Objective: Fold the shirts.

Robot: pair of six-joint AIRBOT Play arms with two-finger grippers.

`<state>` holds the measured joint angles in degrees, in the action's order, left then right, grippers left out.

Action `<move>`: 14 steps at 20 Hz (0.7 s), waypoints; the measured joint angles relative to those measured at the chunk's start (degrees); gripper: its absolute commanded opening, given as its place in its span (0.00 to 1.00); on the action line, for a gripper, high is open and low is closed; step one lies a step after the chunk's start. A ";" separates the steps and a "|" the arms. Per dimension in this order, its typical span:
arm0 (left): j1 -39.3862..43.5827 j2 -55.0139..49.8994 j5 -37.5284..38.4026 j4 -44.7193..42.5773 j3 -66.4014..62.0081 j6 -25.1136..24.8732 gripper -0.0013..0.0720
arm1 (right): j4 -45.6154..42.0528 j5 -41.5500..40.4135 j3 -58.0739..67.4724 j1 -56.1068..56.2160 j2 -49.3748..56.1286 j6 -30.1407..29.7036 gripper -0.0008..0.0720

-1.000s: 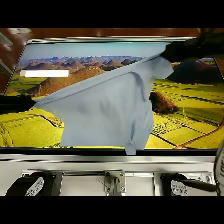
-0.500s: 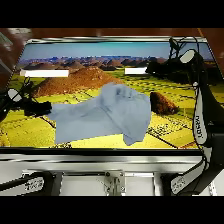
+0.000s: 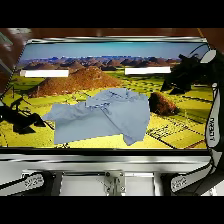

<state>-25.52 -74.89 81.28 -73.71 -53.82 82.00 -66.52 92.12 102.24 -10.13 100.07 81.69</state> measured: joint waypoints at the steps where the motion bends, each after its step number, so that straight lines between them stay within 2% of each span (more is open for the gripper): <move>1: -2.10 0.68 0.22 1.70 2.86 -1.25 0.94 | -0.13 1.09 -1.46 -1.44 -0.79 0.17 0.87; 6: -5.27 2.03 -5.73 11.30 13.68 -5.55 0.93 | 1.25 -0.72 -8.63 -4.92 -2.99 1.29 0.87; 10: -1.84 1.33 -11.34 15.34 16.70 -6.36 0.93 | 3.34 -3.91 -12.35 -5.44 -3.41 1.60 0.87; 14: 1.79 -1.20 -13.03 17.16 17.46 -6.38 0.93 | 3.61 -5.70 -14.25 -5.62 -3.54 1.62 0.87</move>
<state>-23.73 -76.09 68.25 -56.55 -36.36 75.61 -62.92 86.41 87.99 -15.75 96.53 83.31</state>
